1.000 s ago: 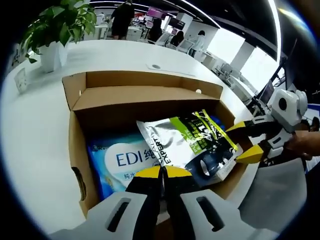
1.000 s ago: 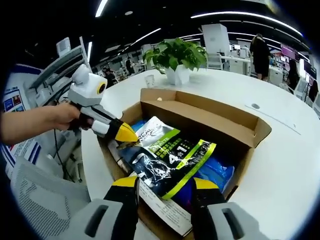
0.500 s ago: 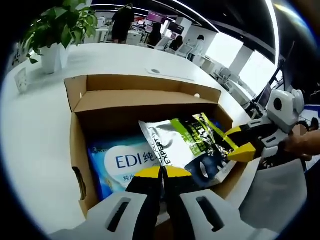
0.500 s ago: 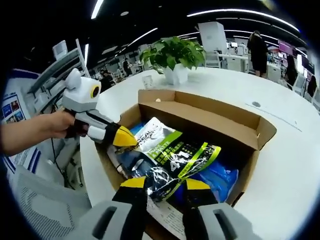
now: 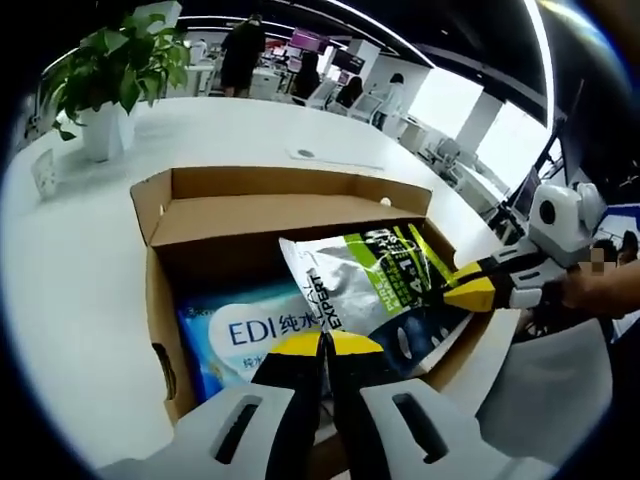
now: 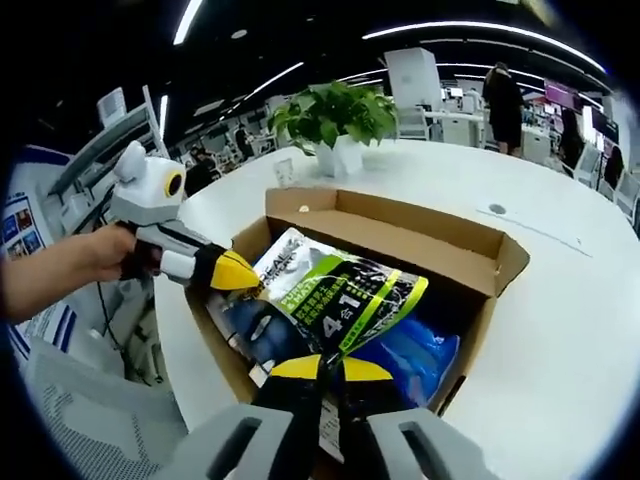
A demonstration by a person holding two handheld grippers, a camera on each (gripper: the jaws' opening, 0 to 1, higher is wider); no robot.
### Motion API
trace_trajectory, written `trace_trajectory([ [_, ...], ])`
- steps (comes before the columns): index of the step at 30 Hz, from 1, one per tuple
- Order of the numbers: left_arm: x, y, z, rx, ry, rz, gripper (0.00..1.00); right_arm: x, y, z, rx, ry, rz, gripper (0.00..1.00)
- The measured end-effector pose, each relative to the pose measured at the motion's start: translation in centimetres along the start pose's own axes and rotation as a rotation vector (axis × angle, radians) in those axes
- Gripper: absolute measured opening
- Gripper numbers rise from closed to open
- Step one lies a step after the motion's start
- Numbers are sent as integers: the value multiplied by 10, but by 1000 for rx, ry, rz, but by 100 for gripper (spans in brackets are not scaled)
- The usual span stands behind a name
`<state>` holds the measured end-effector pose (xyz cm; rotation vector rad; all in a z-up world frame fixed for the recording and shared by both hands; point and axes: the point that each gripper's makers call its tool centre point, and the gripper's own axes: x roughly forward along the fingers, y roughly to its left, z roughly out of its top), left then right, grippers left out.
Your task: Operate the shoe box by opening the lid, removing the specified soft item, and placing it in the target area until the item is outside and the box remains undamaged.
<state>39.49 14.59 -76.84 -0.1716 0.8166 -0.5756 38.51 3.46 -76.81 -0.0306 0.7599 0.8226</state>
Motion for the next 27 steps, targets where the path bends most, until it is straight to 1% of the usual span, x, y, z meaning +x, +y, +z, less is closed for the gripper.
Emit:
trace_trajectory([
  [3,-2,-3,3,-5,-7,-7,0,-7,0,6,32,-21,8,0],
  [8,-4,-11,5,5,3,-9,0,-17,0,14,26,-44,8,0],
  [13,-6,-18,9,13,6,-5,0,-25,-1,17,25,-53,7,0],
  [16,-9,-23,14,11,2,-2,0,-31,-1,19,35,-59,4,0],
  [22,-12,-35,26,22,-4,10,0,-45,-5,25,83,-82,-2,0],
  [27,-10,-47,30,29,-6,5,0,-55,-12,24,102,-89,-14,0],
])
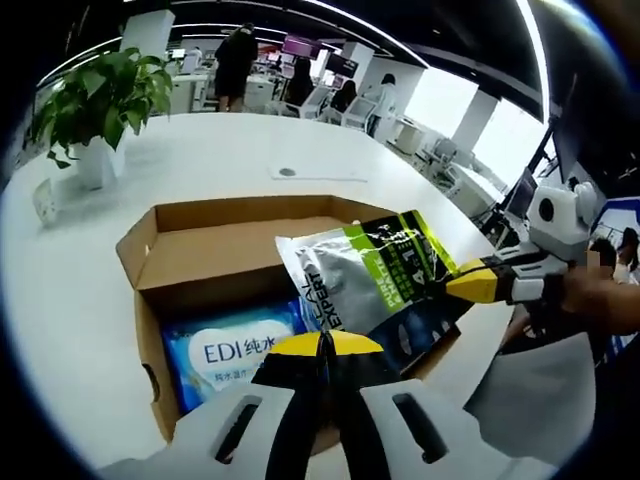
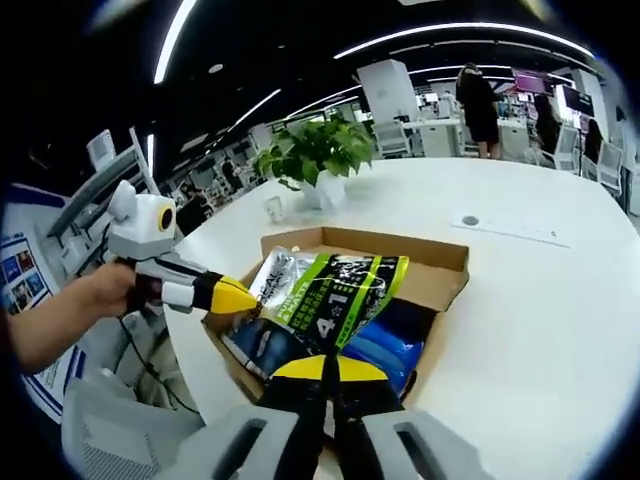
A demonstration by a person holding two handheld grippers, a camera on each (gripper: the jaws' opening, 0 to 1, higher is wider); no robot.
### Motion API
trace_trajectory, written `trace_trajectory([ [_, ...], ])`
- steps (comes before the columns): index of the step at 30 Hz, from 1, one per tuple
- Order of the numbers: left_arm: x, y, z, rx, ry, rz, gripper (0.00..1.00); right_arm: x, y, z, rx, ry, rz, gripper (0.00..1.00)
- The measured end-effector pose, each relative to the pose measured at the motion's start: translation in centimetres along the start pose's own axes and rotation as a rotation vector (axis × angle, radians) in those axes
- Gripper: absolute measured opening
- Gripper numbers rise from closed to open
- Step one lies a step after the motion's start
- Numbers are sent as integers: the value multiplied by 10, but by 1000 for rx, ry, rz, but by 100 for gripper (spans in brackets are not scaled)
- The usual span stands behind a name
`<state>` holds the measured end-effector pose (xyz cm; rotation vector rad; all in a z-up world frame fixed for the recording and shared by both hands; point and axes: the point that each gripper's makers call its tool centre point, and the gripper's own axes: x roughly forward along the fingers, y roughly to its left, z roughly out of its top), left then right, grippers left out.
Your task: Operate the shoe box by opening the lid, removing the specified soft item, and placing it in the target area until the item is outside and the box remains undamaged.
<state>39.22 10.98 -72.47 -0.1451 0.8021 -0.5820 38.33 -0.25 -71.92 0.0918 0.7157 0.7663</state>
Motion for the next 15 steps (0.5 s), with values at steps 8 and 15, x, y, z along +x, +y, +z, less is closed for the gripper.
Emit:
trace_trajectory([
  [8,10,-19,0,2,10,-8,0,-16,-12,-4,25,0,-15,0],
  [15,17,-33,6,7,9,-26,0,-28,-24,-6,60,5,-33,0],
])
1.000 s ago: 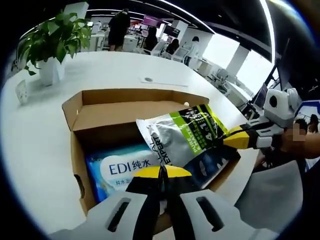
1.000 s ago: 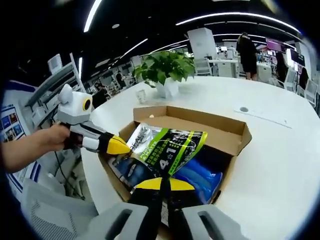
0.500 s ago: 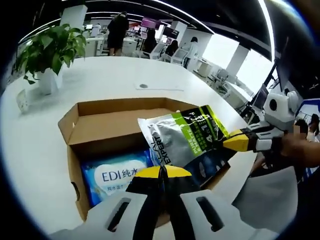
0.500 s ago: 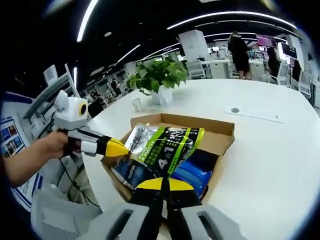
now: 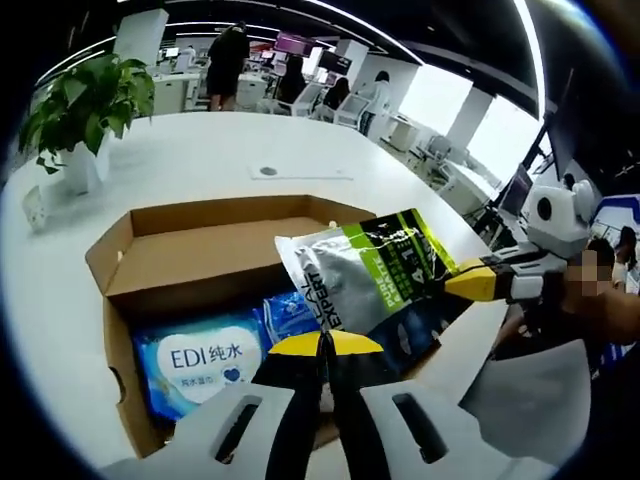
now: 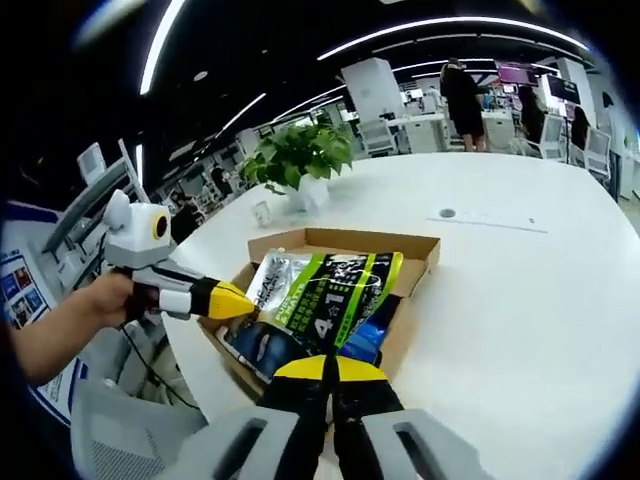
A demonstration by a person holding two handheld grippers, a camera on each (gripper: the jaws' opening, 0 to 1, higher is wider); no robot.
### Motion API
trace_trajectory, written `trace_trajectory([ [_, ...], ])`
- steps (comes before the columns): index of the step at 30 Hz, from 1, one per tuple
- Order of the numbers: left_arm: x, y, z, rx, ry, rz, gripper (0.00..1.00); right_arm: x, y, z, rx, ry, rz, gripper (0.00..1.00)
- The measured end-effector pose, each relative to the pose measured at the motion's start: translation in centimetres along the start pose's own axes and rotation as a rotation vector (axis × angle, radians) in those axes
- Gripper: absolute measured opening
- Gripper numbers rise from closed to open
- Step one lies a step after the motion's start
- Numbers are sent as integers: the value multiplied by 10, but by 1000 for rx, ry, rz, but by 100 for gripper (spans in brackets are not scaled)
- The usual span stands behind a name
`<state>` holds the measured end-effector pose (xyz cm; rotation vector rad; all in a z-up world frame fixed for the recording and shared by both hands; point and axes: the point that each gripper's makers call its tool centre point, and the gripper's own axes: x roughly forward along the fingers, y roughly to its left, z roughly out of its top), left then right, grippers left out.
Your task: Operate the shoe box by opening the lid, removing the specified soft item, and placing it in the target area until the item is outside and the box remains undamaged.
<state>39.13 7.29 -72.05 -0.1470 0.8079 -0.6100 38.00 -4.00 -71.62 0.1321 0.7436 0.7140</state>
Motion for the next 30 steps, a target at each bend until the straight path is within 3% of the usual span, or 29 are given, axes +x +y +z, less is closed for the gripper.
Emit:
trace_trajectory([
  [30,40,-49,20,24,10,-51,0,-44,-57,-7,50,34,-77,0],
])
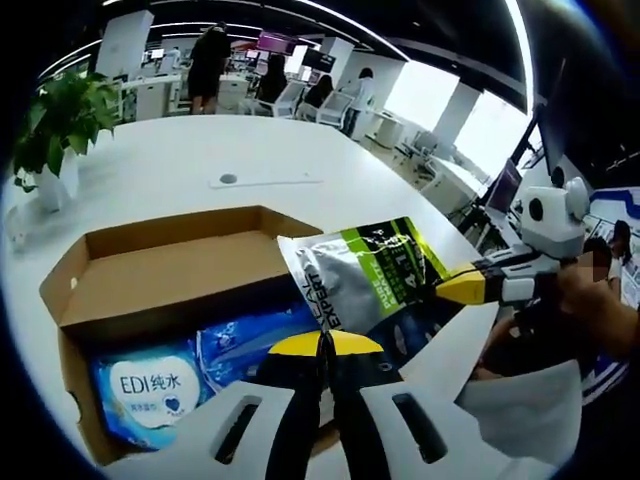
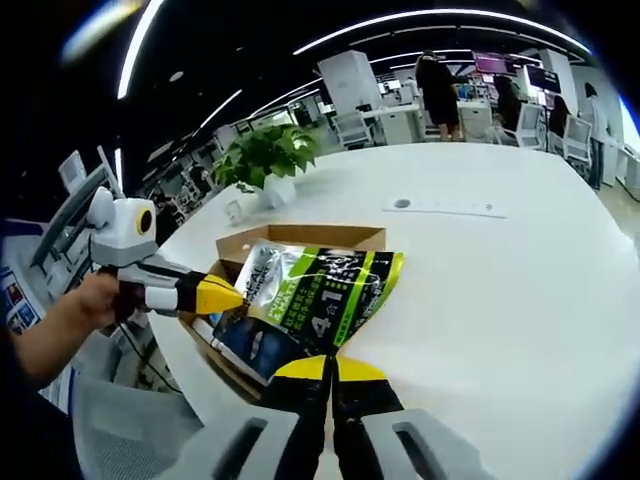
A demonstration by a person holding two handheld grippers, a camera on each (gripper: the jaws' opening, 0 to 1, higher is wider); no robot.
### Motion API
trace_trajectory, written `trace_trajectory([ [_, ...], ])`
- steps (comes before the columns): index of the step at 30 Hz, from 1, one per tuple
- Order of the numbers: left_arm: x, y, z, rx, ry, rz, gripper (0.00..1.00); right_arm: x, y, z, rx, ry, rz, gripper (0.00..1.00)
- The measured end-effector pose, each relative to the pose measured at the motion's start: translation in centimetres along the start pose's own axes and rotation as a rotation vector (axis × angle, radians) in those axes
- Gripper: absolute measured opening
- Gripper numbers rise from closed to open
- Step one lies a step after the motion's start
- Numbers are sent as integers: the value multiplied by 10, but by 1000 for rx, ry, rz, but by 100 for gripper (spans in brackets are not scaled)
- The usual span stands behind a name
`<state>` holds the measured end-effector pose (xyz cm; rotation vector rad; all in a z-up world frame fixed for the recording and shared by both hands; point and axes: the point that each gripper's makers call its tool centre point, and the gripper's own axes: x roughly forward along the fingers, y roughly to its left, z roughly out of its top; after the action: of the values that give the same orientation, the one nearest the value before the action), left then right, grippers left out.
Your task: Operate the shoe box by opening the lid, removing the specified soft item, and placing it in the target area until the item is outside and the box remains undamaged.
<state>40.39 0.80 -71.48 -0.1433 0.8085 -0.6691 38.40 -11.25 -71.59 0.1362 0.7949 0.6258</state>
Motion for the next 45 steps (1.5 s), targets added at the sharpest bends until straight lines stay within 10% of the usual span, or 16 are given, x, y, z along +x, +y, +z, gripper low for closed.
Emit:
trace_trajectory([
  [45,100,-53,6,17,103,-55,0,-15,-108,-22,63,73,-113,0],
])
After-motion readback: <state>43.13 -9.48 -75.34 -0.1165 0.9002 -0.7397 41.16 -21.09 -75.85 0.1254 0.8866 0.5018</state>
